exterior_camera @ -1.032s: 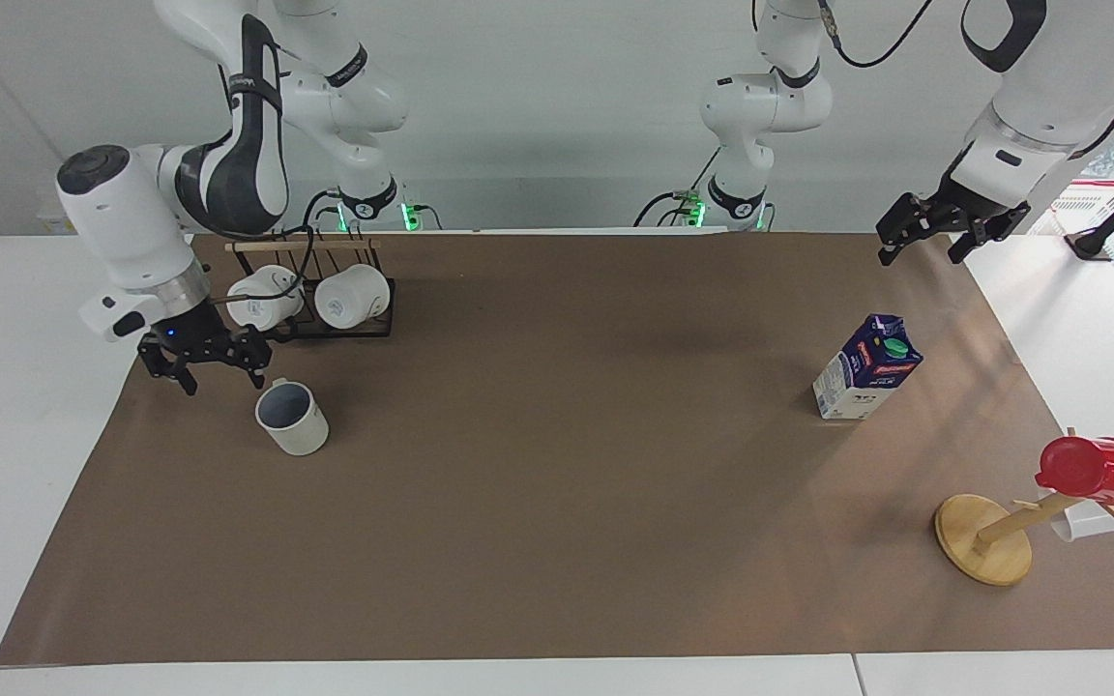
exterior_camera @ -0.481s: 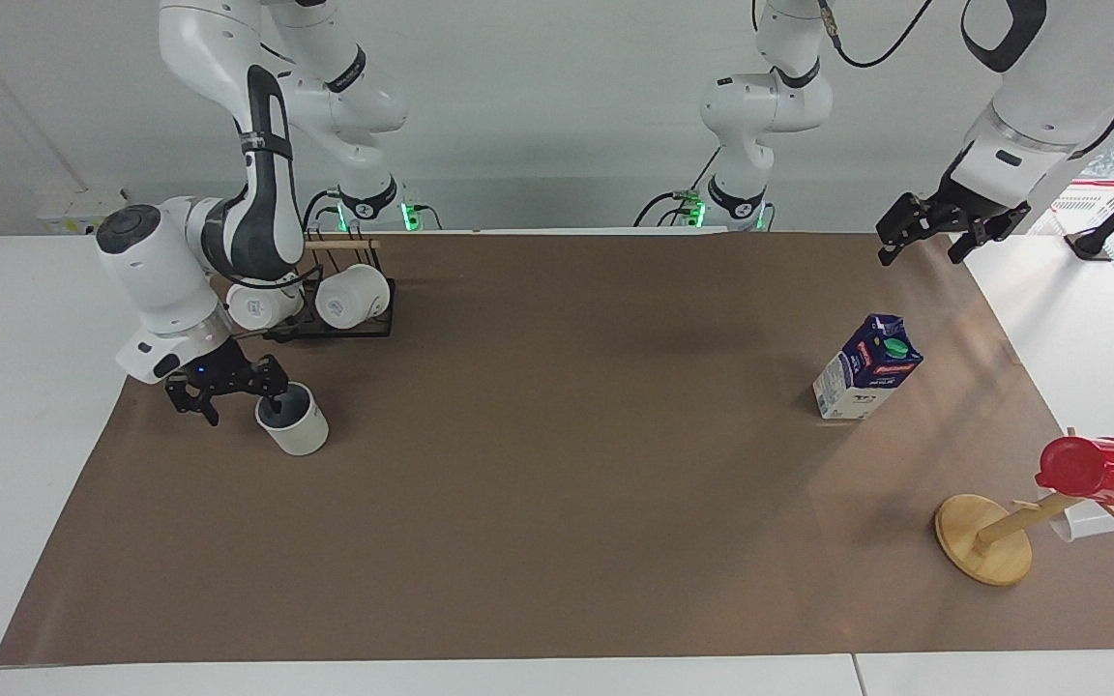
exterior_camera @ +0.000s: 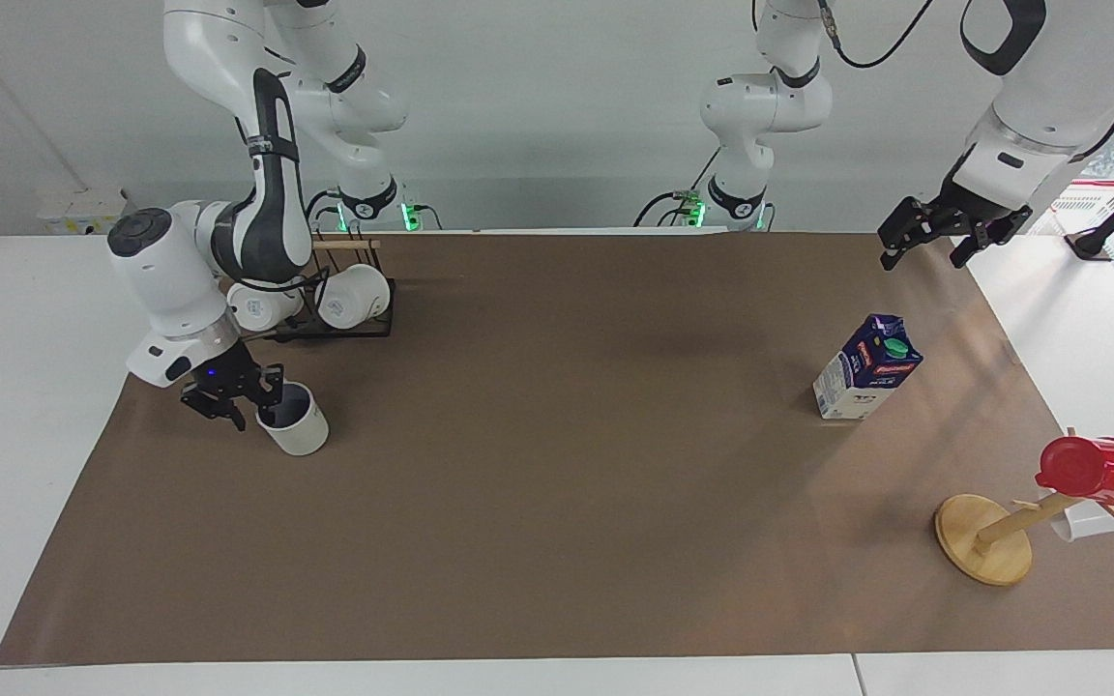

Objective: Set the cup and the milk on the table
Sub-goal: 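Move the mug toward table center while the left gripper grasps the carton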

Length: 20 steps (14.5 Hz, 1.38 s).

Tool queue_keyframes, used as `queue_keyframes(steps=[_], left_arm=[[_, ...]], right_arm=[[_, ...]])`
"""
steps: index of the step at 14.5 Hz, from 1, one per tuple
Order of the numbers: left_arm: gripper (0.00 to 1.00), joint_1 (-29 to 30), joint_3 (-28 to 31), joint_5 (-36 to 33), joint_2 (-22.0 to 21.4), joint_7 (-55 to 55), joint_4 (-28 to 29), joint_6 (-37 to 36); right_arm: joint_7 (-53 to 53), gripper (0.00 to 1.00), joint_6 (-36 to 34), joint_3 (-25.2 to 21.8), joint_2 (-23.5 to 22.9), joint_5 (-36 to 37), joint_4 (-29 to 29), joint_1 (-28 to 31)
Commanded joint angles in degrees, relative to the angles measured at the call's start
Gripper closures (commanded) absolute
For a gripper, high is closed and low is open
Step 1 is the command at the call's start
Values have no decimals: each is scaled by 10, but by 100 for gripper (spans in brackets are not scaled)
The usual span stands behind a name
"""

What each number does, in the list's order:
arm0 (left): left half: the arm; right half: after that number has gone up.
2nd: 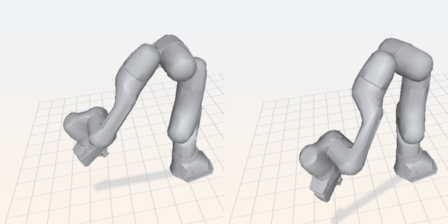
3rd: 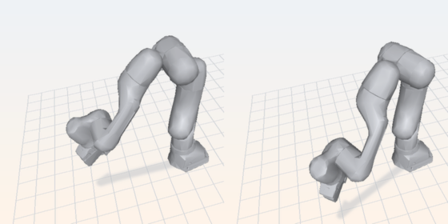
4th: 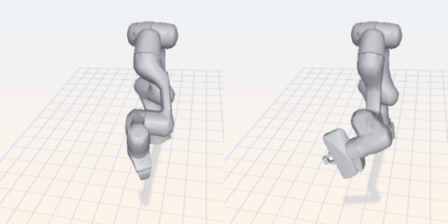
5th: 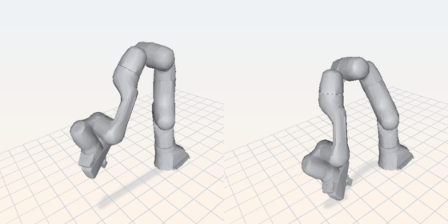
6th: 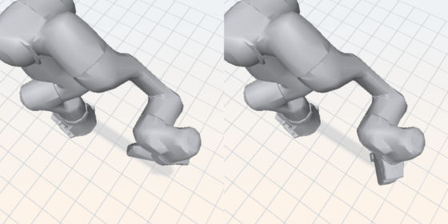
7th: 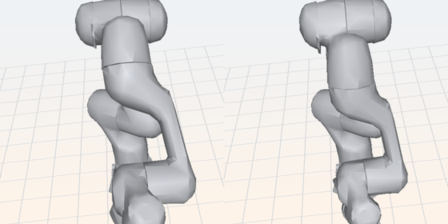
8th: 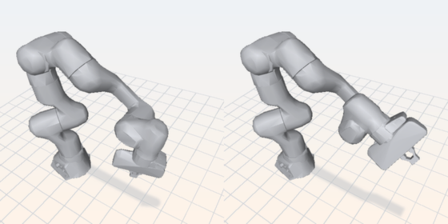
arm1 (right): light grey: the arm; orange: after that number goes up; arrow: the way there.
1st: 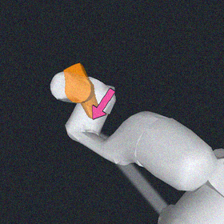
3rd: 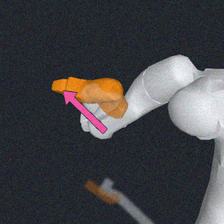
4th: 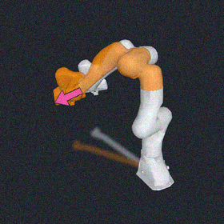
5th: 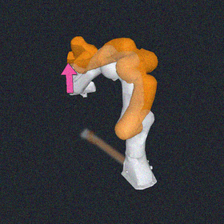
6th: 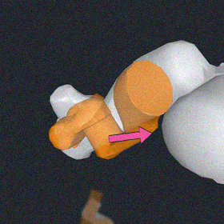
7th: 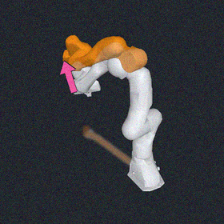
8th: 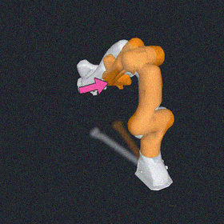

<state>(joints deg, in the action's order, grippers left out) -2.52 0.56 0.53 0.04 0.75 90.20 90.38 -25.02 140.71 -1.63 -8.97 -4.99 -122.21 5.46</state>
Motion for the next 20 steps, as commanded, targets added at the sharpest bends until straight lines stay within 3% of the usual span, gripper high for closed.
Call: queue_keyframes(steps=[1,3,5,8,10,14,20], left_arm=[[0,6,1,9,-9,0,35,39],[0,7,1,8,2,0,61,86],[0,8,1,8,2,0,107,141],[0,16,1,8,11,3,150,198],[0,31,1,8,17,24,167,213],[0,38,1,8,8,29,212,236],[0,32,1,8,8,26,227,241]], right_arm=[[-19,100,4,2,4,-13,-1,0],[-19,100,-8,3,4,-13,18,-4],[-20,100,-63,7,7,-13,63,-5],[-16,100,-140,50,4,-13,150,-5],[11,100,-130,79,-1,-9,159,-23],[175,100,-106,79,-3,73,156,-135],[357,100,-76,79,-32,77,155,-239]])
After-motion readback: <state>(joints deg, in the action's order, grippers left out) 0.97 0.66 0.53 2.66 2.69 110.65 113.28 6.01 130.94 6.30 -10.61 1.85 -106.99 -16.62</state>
